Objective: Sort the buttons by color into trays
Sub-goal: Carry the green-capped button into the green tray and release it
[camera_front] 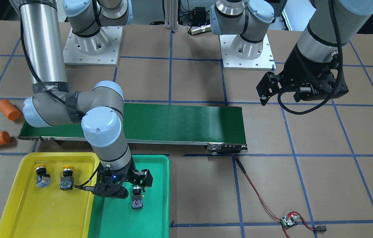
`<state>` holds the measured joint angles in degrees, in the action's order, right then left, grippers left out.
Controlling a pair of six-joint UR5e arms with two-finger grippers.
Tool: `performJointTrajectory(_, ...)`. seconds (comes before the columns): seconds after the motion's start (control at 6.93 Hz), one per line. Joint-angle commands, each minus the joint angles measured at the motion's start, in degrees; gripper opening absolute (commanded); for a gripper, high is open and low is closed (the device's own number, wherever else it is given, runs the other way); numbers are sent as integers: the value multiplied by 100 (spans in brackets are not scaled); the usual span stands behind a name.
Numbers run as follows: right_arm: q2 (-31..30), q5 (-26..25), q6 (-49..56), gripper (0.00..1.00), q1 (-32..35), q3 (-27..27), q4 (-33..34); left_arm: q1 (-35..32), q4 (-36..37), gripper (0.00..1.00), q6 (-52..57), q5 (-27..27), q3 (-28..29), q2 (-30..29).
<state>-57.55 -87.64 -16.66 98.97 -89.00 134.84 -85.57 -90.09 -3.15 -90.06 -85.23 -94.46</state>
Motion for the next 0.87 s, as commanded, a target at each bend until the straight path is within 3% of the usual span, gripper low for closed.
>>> performJointTrajectory(0.0,-745,-181,187,100,-236,-73,-1136,-4,0,100,7,-2,-28,-20)
performJointTrajectory(0.29,-1431,-341,549,100,-422,-108,-2272,-4,18,100,-2,-2,-11,-11)
performJointTrajectory(0.72,-2889,-376,567,100,-537,-109,-4740,-4,-35,100,-2,-2,68,-37)
